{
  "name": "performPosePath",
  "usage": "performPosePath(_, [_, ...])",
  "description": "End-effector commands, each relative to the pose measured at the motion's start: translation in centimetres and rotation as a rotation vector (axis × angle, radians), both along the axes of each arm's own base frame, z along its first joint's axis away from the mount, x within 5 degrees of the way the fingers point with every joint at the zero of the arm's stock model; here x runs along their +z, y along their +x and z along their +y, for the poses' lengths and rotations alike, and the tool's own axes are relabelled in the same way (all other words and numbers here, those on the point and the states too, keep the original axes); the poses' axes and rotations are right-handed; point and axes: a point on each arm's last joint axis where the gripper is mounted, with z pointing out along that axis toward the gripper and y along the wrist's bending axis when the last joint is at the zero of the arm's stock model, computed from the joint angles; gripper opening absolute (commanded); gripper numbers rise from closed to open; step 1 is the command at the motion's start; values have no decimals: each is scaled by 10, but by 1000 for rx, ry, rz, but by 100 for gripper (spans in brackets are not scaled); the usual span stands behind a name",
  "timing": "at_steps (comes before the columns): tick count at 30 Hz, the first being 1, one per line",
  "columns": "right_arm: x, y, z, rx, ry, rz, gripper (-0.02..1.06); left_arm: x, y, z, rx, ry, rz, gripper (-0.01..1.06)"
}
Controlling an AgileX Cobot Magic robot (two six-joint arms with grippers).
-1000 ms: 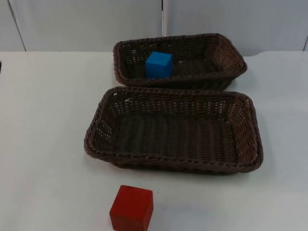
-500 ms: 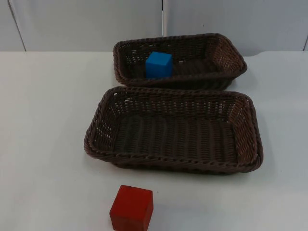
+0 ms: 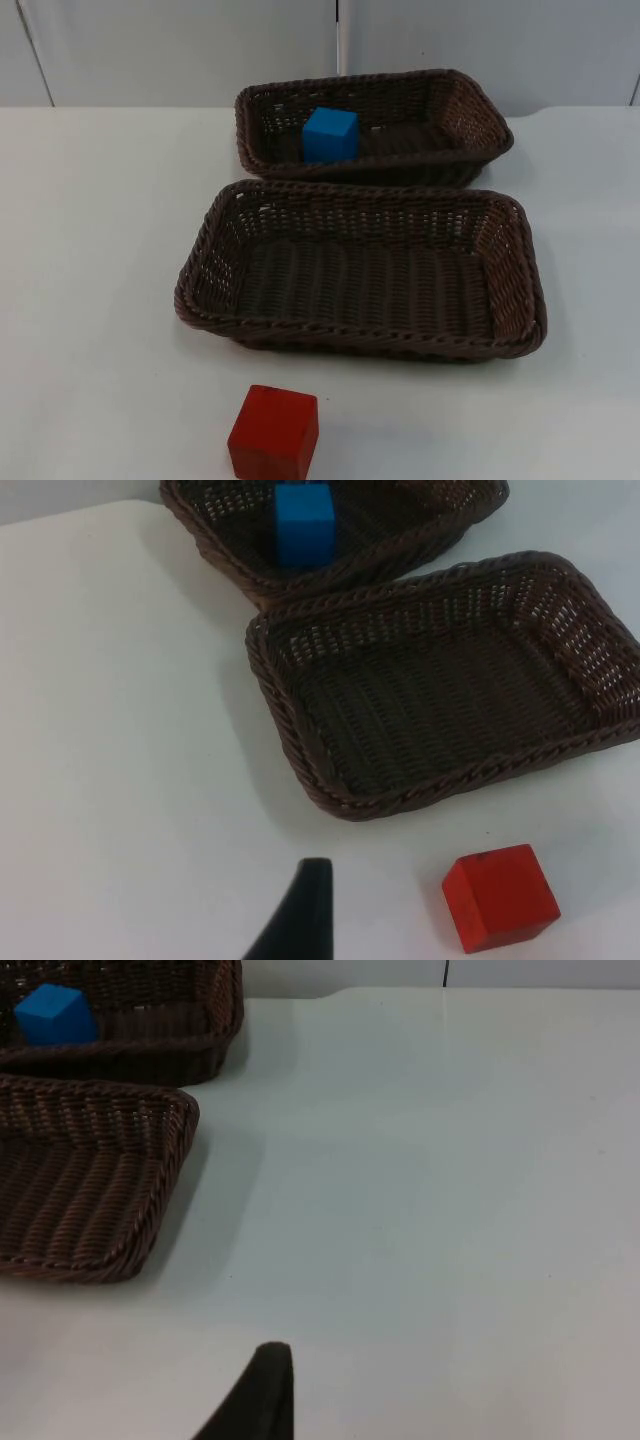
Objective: Pick up one cube with the left hand and place it into the upper basket. Pick up one cube with the right hand and place it into the lower basket.
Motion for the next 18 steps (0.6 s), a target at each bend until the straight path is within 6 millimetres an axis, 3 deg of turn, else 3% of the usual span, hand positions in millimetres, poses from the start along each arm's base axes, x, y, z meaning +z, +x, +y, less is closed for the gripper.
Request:
performPosePath(1, [-1, 0, 0, -1, -8, -9, 105, 1, -1, 0, -3, -9, -9, 88])
performPosePath(10, [8, 10, 1, -1, -14, 39, 105, 1, -1, 0, -3, -9, -7, 88])
performPosePath(18, [32, 40, 6, 29, -48, 134, 105, 1, -1, 0, -4, -10, -5, 88])
